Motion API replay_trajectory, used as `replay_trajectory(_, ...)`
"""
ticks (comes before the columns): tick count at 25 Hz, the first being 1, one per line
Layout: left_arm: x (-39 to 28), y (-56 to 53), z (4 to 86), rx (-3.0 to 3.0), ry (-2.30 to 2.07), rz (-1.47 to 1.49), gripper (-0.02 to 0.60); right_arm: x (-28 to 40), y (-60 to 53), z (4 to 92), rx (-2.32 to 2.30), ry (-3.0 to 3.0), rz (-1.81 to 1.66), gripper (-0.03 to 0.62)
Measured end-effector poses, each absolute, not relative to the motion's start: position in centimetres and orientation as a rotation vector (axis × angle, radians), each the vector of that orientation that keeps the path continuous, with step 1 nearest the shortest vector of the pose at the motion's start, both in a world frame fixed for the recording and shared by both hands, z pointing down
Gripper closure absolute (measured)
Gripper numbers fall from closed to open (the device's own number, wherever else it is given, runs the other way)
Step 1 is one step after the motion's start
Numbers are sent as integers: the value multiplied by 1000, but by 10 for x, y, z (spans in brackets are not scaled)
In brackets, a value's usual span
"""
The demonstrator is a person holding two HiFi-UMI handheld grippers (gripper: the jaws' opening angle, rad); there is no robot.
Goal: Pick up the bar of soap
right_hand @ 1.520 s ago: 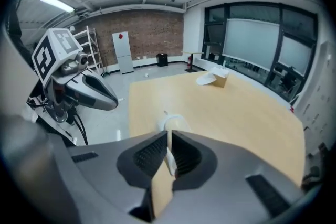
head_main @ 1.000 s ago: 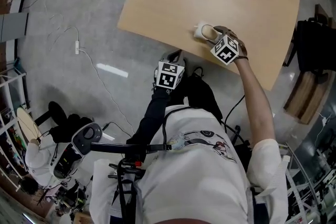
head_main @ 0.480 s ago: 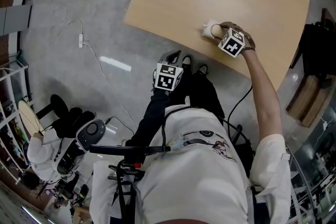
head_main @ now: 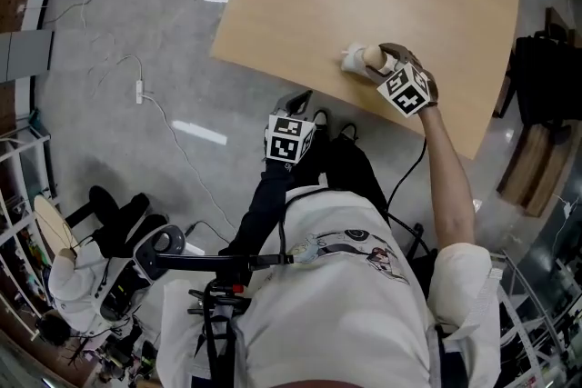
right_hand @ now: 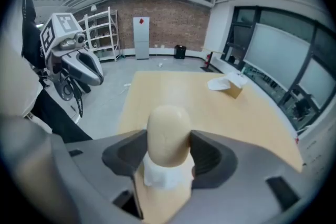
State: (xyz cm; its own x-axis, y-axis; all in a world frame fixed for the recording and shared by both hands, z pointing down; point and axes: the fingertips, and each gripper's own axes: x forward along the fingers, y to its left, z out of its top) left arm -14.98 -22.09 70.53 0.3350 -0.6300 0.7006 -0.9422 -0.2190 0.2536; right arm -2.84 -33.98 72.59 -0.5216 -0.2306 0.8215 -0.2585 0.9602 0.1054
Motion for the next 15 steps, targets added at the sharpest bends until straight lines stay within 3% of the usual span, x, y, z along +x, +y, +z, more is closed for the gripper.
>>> replay_trajectory(15, -80, -312, 497, 2484, -1533, 242, 577, 60, -314, 493, 1260, -2449, 137, 336)
